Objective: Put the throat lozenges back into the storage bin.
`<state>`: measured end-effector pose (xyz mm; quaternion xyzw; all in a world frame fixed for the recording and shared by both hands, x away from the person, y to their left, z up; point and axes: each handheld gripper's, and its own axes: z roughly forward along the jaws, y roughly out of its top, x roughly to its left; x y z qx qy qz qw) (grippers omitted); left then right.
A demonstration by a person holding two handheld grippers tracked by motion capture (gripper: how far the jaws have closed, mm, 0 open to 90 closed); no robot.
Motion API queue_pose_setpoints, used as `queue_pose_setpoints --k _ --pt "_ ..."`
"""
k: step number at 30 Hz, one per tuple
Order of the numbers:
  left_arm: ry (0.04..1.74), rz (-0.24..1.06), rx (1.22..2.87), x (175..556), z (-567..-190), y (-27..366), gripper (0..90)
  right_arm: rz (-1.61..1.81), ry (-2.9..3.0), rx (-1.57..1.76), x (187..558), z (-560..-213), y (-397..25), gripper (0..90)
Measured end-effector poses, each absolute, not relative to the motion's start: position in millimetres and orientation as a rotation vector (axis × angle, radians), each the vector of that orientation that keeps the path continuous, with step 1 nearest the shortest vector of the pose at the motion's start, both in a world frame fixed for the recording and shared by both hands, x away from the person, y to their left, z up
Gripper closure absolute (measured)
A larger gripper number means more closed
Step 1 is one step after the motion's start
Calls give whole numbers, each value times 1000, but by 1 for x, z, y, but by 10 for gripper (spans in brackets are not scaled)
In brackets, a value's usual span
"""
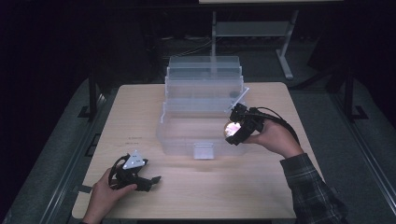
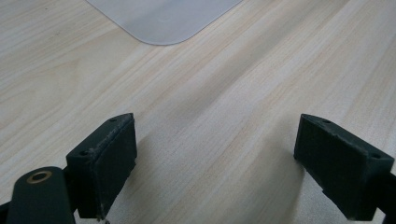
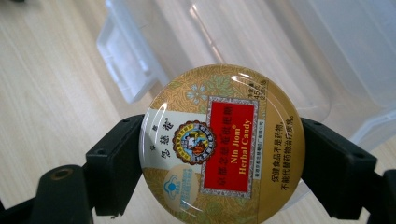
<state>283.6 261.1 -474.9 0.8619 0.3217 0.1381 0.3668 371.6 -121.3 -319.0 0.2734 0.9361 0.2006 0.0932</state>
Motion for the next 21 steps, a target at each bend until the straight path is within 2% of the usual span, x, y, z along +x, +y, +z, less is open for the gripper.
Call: queue_pose_setpoints --k 21 --pt "827 356 2215 284 -475 261 122 538 2738 939 400 -332 -127 197"
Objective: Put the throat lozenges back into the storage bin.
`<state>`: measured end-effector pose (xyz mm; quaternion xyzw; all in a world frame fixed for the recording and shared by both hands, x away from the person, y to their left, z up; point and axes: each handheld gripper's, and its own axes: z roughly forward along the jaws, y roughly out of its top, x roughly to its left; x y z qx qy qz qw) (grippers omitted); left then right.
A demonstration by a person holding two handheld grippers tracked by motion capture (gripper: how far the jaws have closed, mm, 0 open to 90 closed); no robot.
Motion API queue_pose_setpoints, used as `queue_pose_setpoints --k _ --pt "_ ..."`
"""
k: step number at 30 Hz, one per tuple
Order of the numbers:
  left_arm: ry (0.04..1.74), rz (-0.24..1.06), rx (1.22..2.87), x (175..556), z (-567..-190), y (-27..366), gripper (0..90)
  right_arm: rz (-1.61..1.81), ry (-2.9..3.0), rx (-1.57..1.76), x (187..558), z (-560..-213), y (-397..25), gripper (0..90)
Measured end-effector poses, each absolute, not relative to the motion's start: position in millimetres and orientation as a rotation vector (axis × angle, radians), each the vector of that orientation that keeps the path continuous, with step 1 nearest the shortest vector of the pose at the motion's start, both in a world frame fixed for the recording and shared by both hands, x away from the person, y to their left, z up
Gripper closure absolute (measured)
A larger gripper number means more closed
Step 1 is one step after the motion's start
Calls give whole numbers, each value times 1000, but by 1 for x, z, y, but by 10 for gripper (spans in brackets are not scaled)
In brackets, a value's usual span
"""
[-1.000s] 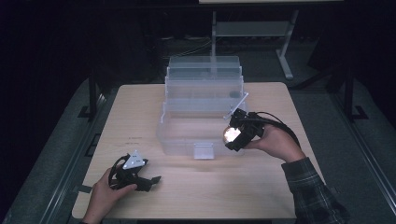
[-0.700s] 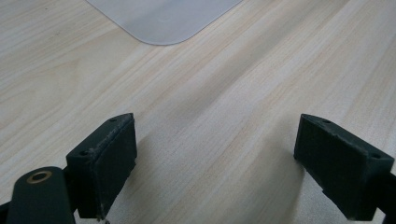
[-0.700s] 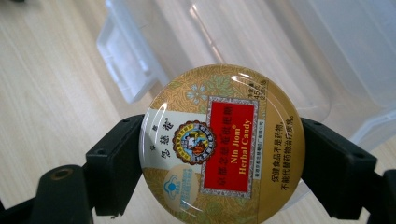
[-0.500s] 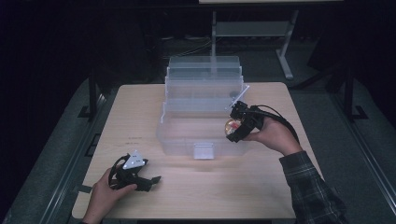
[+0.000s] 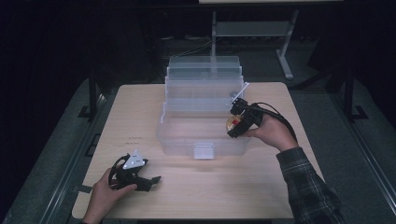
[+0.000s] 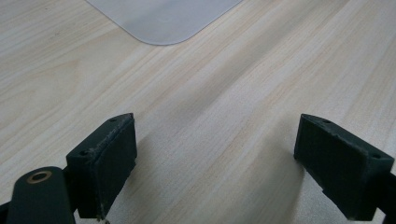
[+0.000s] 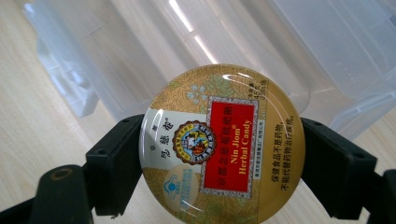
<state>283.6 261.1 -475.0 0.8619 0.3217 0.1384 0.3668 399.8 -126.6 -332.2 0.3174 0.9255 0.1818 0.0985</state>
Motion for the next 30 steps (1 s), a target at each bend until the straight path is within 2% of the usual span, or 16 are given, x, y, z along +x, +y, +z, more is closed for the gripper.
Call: queue_pose_setpoints --k 30 --pt "826 353 2217 284 -475 261 122 520 2761 1007 410 -351 -131 196"
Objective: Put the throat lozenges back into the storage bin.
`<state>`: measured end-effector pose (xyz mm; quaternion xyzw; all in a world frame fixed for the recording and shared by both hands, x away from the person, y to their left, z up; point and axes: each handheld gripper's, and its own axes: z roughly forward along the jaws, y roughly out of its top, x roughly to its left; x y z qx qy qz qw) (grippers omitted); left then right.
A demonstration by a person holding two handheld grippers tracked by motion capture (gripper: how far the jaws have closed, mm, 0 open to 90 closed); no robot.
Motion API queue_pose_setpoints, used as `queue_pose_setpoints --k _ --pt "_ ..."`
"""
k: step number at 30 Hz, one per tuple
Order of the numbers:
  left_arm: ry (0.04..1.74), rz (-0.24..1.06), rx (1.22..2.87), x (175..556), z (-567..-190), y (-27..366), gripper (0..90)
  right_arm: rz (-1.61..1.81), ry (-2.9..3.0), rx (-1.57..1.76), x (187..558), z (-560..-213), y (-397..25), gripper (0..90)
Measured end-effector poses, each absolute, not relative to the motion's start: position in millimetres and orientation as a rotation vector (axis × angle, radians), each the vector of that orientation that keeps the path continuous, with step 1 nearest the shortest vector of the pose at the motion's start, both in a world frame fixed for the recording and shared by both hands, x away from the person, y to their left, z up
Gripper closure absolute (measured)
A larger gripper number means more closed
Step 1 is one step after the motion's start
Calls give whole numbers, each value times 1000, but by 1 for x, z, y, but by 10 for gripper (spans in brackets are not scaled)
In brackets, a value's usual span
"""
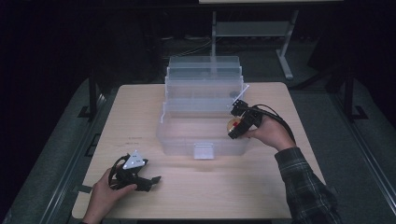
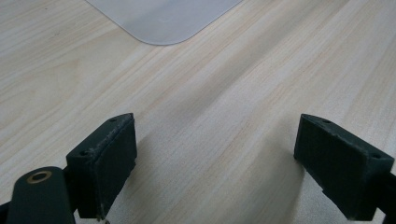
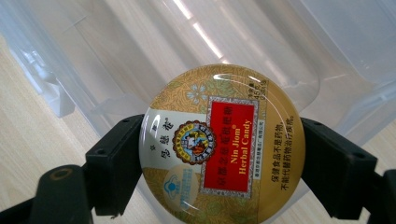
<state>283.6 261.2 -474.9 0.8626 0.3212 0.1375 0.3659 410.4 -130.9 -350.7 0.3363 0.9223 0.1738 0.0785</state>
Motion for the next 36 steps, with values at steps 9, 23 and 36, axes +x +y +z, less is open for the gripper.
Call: queue_pose_setpoints --k 9,23,36 --pt "826 354 2217 284 -475 261 122 514 2770 1007 411 -351 -131 193" --pt "826 354 2217 284 -475 261 122 513 2772 1011 410 -350 -131 188" --pt "828 355 2213 284 -475 261 122 561 2737 998 399 -333 -141 193"
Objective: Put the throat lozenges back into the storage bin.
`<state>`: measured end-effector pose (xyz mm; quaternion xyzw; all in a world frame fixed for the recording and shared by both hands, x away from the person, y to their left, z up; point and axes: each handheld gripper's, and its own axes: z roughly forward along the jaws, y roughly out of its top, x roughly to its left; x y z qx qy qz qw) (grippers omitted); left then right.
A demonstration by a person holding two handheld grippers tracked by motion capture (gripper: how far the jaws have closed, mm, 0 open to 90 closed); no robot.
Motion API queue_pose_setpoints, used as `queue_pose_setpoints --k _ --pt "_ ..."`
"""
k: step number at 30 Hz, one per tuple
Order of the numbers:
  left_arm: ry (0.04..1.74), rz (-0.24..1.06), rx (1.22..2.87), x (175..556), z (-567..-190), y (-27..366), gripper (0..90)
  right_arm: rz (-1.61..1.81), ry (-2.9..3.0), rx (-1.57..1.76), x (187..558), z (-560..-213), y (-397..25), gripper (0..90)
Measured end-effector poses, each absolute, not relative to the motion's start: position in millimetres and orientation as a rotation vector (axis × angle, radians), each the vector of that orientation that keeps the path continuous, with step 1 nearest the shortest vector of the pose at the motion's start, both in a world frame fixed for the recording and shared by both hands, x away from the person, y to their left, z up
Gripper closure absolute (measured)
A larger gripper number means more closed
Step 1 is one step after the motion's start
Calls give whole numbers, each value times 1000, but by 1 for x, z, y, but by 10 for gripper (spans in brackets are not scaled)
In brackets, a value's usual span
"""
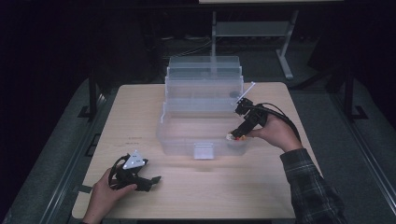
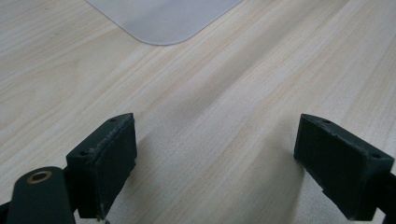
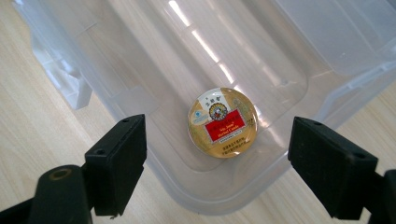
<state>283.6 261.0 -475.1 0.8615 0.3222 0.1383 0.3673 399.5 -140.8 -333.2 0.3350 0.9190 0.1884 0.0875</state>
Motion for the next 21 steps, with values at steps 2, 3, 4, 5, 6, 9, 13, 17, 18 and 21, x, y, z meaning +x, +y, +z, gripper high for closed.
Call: queue_pose_setpoints --k 2,3,4,5,6,9,13,17,18,21 --pt "827 355 2213 284 -475 261 122 562 2730 998 397 -331 -143 193" --pt "828 355 2213 284 -475 261 122 569 2729 1001 396 -331 -144 193" --pt "827 355 2213 284 -475 261 122 572 2727 1000 395 -331 -146 193" --pt "827 355 2213 284 -475 261 122 575 2723 1005 394 -331 -148 193" --pt "827 355 2213 284 -475 261 122 583 2720 1007 393 -331 -150 193" --pt "826 355 2216 284 -475 261 122 597 2711 1020 389 -332 -156 191" --pt "825 355 2217 284 -475 261 122 620 2701 1031 383 -334 -164 189" --pt "824 355 2218 284 -475 261 122 631 2691 1047 378 -337 -173 186" --pt "825 355 2217 284 -475 261 122 632 2689 1047 377 -338 -175 183" --pt "825 355 2217 284 -475 261 122 642 2680 1061 373 -339 -181 174"
